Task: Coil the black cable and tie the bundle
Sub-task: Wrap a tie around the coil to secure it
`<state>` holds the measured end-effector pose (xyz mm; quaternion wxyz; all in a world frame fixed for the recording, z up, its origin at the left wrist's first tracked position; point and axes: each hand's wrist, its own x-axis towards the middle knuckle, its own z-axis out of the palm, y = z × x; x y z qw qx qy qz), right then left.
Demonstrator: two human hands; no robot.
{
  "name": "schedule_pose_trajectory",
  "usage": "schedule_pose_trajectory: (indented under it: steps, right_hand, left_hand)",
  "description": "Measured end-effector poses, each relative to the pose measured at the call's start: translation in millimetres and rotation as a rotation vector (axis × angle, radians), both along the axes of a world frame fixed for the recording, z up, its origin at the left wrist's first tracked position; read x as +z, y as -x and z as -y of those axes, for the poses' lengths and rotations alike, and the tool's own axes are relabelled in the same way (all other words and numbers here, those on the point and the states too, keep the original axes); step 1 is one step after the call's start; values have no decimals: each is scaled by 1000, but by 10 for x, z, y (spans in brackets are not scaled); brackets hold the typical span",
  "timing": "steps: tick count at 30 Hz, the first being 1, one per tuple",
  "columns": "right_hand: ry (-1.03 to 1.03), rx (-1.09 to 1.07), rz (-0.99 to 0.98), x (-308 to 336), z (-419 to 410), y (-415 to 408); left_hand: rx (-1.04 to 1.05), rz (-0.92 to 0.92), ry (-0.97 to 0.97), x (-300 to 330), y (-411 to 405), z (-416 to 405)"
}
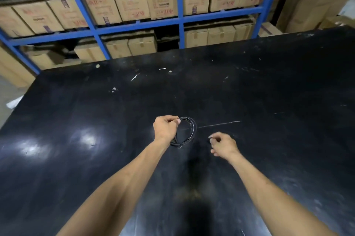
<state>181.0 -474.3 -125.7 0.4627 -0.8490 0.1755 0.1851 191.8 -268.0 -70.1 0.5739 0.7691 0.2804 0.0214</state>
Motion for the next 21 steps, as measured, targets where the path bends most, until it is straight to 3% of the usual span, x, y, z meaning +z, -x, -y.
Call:
schedule_pose_trajectory:
  steps: [2,5,14,18,21]
  right_hand:
    - [-155,-85,145,256,67,-130]
    - [-204,-80,277,626,37,-250]
    - [-120,-227,241,1205,-346,-274]
    - [-571,-531,144,1333,-509,-371]
    - [-789,-564,70,1369,-586,-368]
  left_hand:
    - [9,20,-12,43,-48,43]
    - [14,67,-5,148,-128,150]
    - [-121,315,-49,550,-147,548]
    - [-115,368,-38,608,-133,596]
    - [-97,374,-14,637,-162,546]
